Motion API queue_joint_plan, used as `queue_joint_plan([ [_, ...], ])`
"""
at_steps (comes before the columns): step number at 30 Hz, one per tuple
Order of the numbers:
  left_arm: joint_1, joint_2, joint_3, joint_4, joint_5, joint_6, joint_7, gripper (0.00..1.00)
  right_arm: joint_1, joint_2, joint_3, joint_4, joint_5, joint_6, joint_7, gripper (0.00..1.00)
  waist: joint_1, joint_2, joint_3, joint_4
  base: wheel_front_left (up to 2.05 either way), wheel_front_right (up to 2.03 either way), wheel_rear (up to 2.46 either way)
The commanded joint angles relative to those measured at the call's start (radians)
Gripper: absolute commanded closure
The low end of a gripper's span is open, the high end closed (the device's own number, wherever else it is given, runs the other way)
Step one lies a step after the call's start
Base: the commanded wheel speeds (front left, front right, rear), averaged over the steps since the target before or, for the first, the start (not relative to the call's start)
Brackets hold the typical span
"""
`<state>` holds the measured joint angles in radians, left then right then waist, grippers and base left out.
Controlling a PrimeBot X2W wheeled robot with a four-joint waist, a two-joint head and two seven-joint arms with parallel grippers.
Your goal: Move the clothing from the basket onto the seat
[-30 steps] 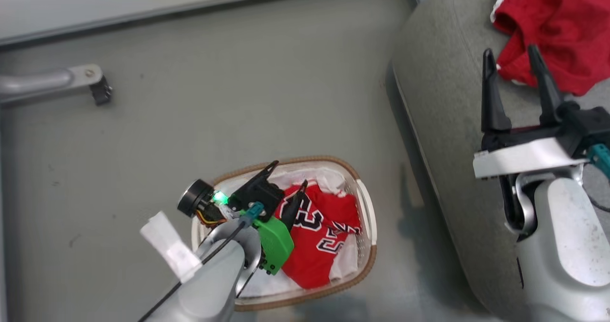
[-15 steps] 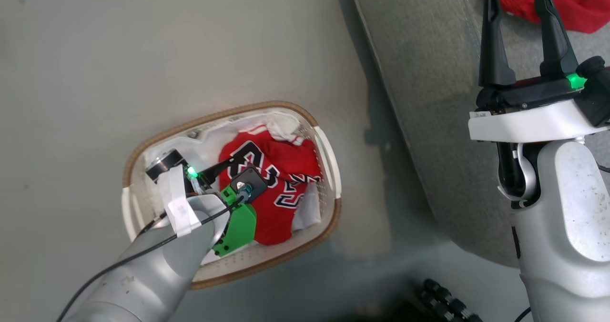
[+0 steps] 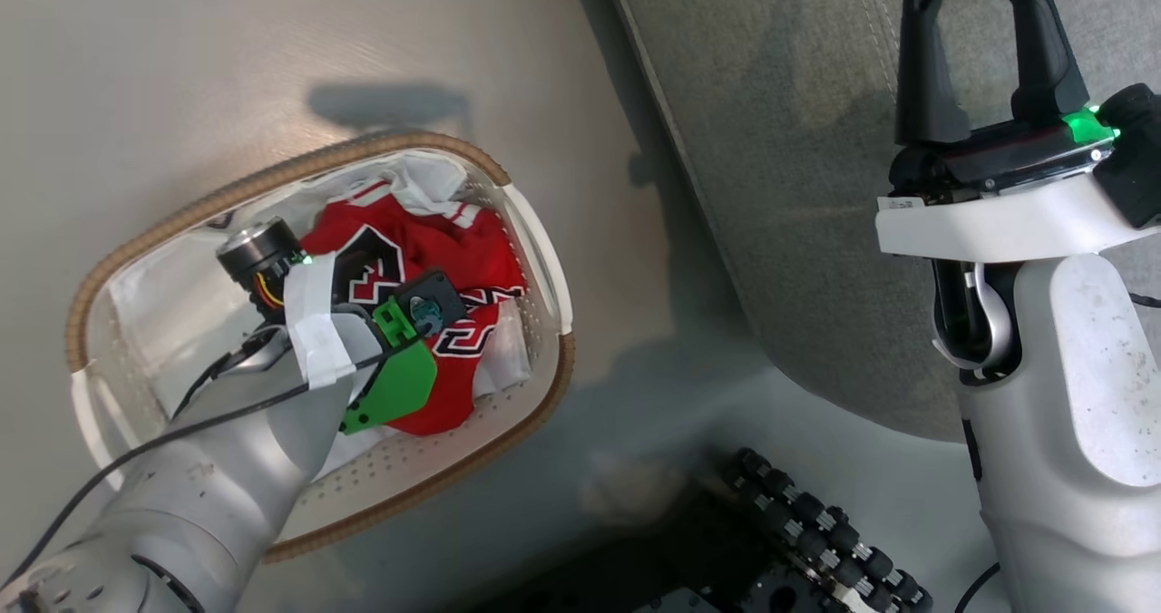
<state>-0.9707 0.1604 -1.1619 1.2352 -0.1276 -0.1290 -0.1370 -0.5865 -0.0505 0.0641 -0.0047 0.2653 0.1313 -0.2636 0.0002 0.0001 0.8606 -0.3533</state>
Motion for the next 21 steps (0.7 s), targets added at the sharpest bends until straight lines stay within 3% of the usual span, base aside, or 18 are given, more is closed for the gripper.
queue_joint_plan([
  [1,-0.031,0.012,-0.012,0.009,-0.005,-0.002,0.013,0.00,-0.018,0.000,0.007,-0.006,0.010,-0.001,-0.002,0.00,-0.0002,-0.0001,0.041,-0.037,0.00,0.00,0.00],
  [4,-0.026,0.016,-0.028,0.021,-0.029,-0.002,0.042,0.01,-0.020,0.000,0.018,-0.007,0.011,-0.001,-0.002,0.00,-0.0002,-0.0001,0.045,-0.038,0.00,0.00,0.00],
  [5,-0.027,0.017,-0.032,0.022,-0.035,-0.002,0.047,0.56,-0.021,0.000,0.023,-0.008,0.013,-0.001,-0.002,0.00,-0.0002,-0.0001,0.046,-0.037,0.00,0.00,0.00],
  [6,-0.026,0.016,-0.037,0.024,-0.040,-0.002,0.053,0.67,-0.021,-0.001,0.025,-0.008,0.012,-0.001,-0.002,0.00,-0.0002,-0.0001,0.046,-0.037,0.00,0.00,0.00],
  [7,-0.022,0.016,-0.041,0.025,-0.051,-0.002,0.058,0.97,-0.021,-0.001,0.030,-0.008,0.011,-0.001,-0.002,0.00,-0.0002,-0.0001,0.046,-0.036,0.00,0.00,0.00],
  [13,-0.010,0.019,-0.062,0.027,-0.102,-0.002,0.081,1.00,-0.021,-0.001,0.043,-0.007,-0.004,-0.001,-0.002,0.00,-0.0002,-0.0001,0.040,-0.027,0.00,0.00,0.00],
  [21,0.009,-0.009,-0.067,-0.009,-0.158,-0.002,-0.039,1.00,0.004,-0.001,0.020,0.013,-0.046,-0.001,-0.002,0.00,-0.0002,-0.0001,-0.023,0.040,0.00,0.00,0.00],
])
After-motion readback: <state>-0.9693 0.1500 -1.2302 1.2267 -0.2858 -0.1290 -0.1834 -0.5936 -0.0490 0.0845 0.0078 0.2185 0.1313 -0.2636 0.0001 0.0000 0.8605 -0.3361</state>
